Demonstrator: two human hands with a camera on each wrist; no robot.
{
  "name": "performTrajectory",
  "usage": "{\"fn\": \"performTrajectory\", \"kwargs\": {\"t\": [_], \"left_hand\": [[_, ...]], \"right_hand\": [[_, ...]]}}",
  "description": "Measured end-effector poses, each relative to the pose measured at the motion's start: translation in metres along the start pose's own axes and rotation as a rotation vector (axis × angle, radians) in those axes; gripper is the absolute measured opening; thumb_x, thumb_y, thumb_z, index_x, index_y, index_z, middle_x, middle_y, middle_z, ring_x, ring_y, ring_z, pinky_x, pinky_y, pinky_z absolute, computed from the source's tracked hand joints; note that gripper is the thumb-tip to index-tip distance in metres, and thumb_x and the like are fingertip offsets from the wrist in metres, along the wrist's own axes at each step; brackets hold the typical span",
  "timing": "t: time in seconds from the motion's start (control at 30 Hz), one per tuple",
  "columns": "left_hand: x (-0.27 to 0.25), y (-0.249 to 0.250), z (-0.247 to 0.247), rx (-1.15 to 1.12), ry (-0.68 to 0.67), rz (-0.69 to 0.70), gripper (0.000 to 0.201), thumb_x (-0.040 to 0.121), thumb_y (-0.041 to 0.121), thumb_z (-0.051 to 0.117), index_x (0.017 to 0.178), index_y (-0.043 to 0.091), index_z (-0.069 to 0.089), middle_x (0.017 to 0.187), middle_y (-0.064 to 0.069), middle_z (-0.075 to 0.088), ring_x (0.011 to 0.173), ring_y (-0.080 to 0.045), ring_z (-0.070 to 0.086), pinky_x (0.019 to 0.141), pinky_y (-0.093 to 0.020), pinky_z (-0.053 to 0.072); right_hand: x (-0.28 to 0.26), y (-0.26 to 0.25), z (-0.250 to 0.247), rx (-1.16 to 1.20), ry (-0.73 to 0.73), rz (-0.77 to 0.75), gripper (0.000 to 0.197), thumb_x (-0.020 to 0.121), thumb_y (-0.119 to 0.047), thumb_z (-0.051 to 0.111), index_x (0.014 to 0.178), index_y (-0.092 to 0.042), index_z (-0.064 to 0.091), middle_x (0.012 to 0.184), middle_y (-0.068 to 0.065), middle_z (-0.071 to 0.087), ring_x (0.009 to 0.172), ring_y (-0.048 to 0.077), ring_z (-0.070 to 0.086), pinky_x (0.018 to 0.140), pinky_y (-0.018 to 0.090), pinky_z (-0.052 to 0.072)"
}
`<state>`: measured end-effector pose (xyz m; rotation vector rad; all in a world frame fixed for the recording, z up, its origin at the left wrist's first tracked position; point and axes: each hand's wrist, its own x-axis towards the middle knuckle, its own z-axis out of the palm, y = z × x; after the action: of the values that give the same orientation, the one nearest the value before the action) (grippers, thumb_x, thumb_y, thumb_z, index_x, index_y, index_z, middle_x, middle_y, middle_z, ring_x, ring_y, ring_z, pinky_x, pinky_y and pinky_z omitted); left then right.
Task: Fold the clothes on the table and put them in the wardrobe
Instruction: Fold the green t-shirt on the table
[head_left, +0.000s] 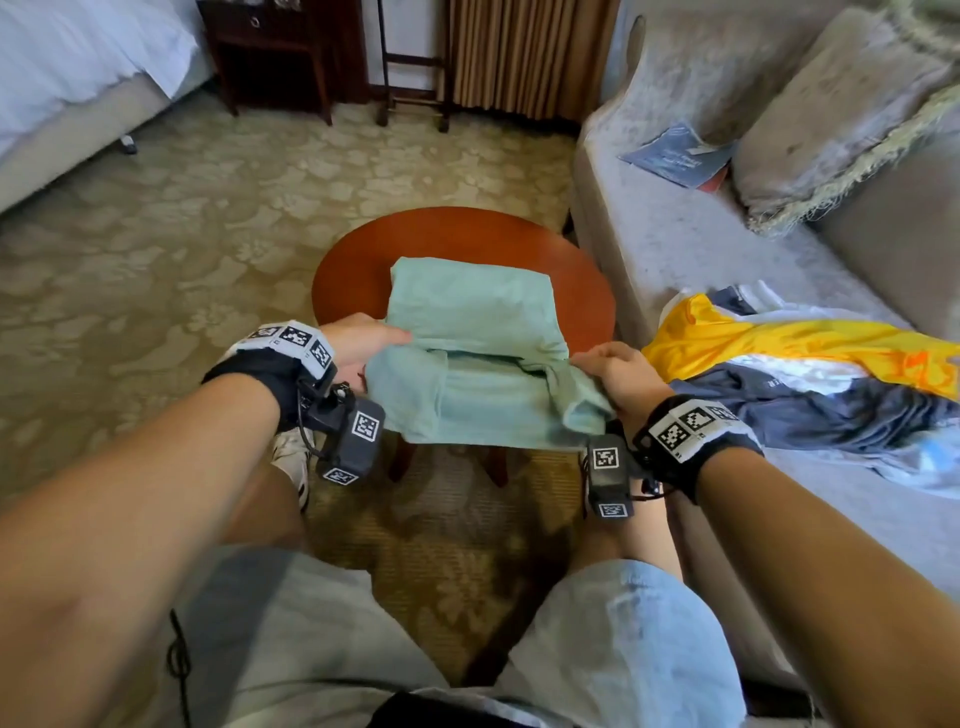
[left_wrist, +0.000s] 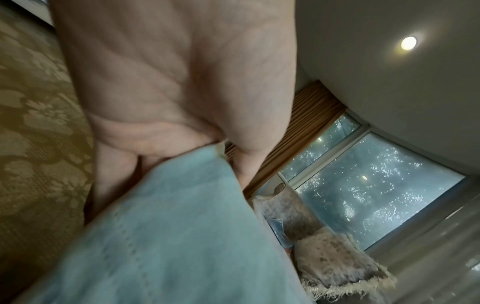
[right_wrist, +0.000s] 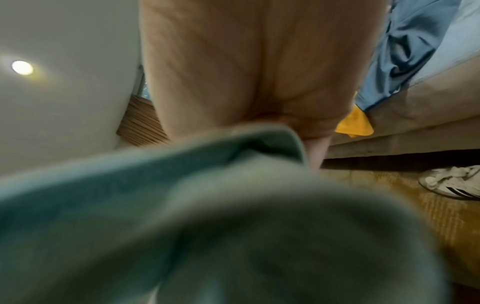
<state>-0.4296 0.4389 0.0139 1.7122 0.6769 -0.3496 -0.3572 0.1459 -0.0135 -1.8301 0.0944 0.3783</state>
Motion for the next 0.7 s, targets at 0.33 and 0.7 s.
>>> {"fn": "performTrajectory", "kwargs": {"t": [0.33,0.7], "left_hand": [[0.000,0.037,-0.034,-0.047,-0.063,0.110,0.006,0.091,0.014,0.060,0.092,0.012,0.066,0.077,-0.004,0.068,0.054,-0.012,0.064,0.049,-0.022,0.054],[0.090,0.060,-0.032,-0.430,0.139,0.106,0.036,0.090,-0.018,0.043,0.111,0.003,0.063,0.123,-0.010,0.060,0.101,-0.019,0.063,0.080,-0.025,0.055]], "right_hand": [[-0.001,-0.041,-0.014,0.310,-0.154,0.002,0.021,0.095,-0.012,0.054,0.087,-0.008,0.073,0.069,0.004,0.071,0.058,0.016,0.066,0.050,0.020,0.051],[0.093,-0.053,0.022,0.775,-0.094,0.252,0.056,0.072,0.013,0.032,0.121,0.006,0.059,0.122,0.017,0.066,0.110,0.028,0.065,0.086,0.028,0.059]]}}
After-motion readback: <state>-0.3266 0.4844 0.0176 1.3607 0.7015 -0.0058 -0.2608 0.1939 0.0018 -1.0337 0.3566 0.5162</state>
